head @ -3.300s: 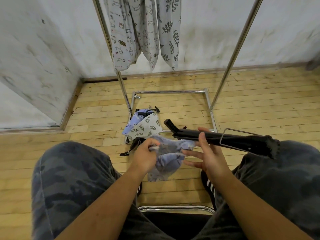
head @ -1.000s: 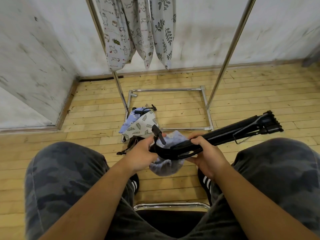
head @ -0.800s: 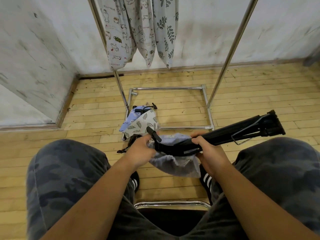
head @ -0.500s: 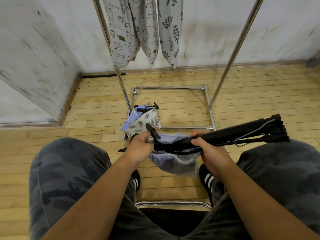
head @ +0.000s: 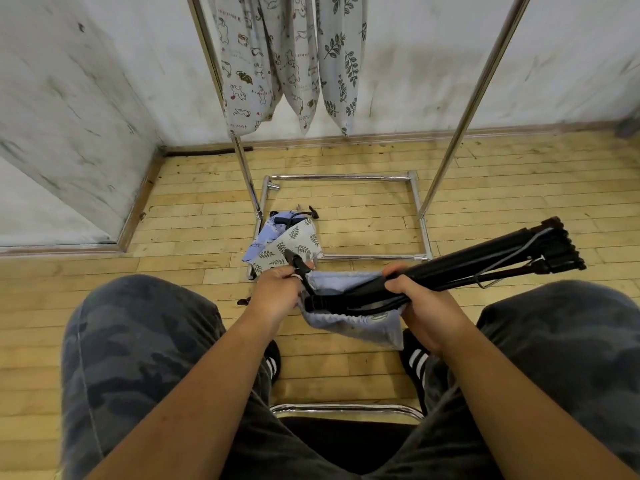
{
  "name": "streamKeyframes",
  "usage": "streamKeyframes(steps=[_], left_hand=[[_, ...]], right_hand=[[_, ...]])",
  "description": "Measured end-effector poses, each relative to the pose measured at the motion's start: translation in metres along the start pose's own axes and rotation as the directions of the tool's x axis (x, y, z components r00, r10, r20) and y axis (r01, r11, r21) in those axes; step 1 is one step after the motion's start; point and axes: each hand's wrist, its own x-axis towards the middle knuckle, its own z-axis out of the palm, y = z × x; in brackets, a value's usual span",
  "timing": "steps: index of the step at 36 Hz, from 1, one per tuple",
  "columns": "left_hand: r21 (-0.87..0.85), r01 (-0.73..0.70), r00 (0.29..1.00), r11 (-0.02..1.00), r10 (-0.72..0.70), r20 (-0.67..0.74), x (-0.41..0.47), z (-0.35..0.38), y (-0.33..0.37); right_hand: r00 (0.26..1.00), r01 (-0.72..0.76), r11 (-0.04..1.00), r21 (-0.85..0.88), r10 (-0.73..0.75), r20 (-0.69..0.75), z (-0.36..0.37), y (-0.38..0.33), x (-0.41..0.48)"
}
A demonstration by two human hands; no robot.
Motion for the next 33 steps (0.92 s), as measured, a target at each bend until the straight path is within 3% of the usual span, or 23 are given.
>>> streamKeyframes(steps=[3,6,8,12,18,22,26,29,31,33], left_hand=[[0.195,-0.102,0.994,0.976,0.107,-0.017,-0.003,0.001,-0.002],[0.485,-0.206,0.971,0.85,0.238,-0.004,-0.007,0.003,-0.001],[0.554,-0.213,0.966,0.805,0.258,-0.003,-0.009,0.004,-0.001],[0.538,-0.195,0.971,0.82,0.24,-0.013,-0.003,0.003,-0.007],[0.254,-0.224,0.963,0.941,0.254,-0.091,-0.004,0.004,-0.001],[0.318,-0.285,0.949,0.904,0.312,-0.038,-0.009,0.005,0.002],[0.365,-0.34,0.932,0.866,0.364,0.006,-0.015,0.009,0.005],[0.457,-0.382,0.909,0.803,0.415,0.031,-0.014,0.009,0.002],[0.506,-0.367,0.904,0.78,0.428,-0.004,-0.01,0.007,-0.001],[0.511,-0.339,0.905,0.789,0.422,-0.051,-0.007,0.004,-0.002]], right_hand=[[1.0,0.002,0.999,-0.047,-0.001,0.009,-0.001,0.005,0.001],[1.0,0.021,0.994,-0.11,-0.02,0.004,-0.002,0.008,0.003],[1.0,0.028,0.99,-0.138,-0.027,0.011,-0.003,0.009,0.003],[0.999,0.046,0.98,-0.195,-0.042,0.024,-0.003,0.008,0.0],[0.998,0.054,0.92,-0.389,-0.056,0.007,0.0,0.006,-0.003],[0.999,0.04,0.896,-0.443,-0.051,-0.013,-0.001,0.017,0.0],[0.996,0.025,0.816,-0.578,0.031,0.086,-0.003,0.017,0.0],[0.997,0.039,0.768,-0.639,0.012,0.076,-0.005,0.02,0.0],[0.994,0.017,0.767,-0.641,0.056,0.093,-0.008,0.025,0.0],[0.975,-0.087,0.757,-0.648,0.197,0.099,-0.006,0.026,-0.001]])
